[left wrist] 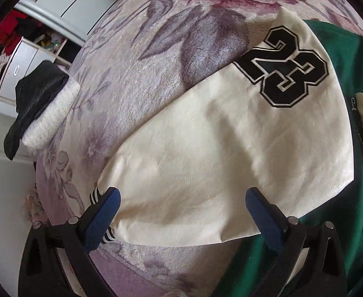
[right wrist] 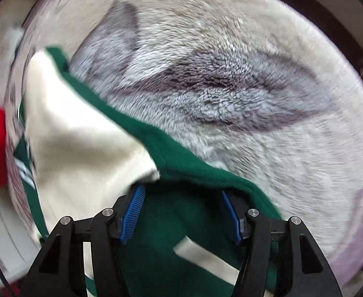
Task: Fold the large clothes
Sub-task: 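Lift the sleeve cuff with the right gripper and fold it across the jacket body, then grasp the other sleeve cuff with the left gripper and lift it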
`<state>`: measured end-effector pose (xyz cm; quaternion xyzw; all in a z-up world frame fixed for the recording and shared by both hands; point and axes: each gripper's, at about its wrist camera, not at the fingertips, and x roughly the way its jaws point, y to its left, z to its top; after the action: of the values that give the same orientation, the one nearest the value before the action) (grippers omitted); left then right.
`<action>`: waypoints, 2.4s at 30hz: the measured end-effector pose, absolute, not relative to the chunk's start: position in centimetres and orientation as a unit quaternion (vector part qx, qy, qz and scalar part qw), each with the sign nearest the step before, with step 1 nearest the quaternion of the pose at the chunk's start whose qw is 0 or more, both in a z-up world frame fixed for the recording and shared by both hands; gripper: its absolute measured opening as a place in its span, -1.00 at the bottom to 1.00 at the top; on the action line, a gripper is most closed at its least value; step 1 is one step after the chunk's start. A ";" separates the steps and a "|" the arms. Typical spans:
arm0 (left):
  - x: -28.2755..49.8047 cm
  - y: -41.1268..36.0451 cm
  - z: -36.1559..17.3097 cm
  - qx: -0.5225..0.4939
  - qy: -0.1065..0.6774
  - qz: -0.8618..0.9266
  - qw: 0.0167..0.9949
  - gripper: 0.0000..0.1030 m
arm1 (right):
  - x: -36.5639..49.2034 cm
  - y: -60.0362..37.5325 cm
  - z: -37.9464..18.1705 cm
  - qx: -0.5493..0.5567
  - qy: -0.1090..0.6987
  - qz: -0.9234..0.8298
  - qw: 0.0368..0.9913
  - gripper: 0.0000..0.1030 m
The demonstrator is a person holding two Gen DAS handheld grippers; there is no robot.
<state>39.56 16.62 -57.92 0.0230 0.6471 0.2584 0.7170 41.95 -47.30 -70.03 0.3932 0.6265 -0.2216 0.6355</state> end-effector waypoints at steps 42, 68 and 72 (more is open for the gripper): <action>27.2 46.6 -60.3 -0.481 0.367 0.321 0.728 -0.63 | 39.3 -24.9 -63.4 0.272 0.690 0.017 0.670 0.34; 35.3 45.9 -50.1 -0.235 0.405 0.293 0.834 -0.64 | 48.2 -15.8 -61.0 -0.044 0.669 -0.013 0.741 0.73; 37.1 42.2 -45.6 -0.170 0.399 0.273 0.859 -0.64 | 45.9 -17.4 -59.0 -0.081 0.657 -0.052 0.748 0.73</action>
<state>37.10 42.16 -45.60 -0.1700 0.3991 0.2727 0.8588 45.88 -17.42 -59.00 -0.0810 0.6569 -0.0525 0.7477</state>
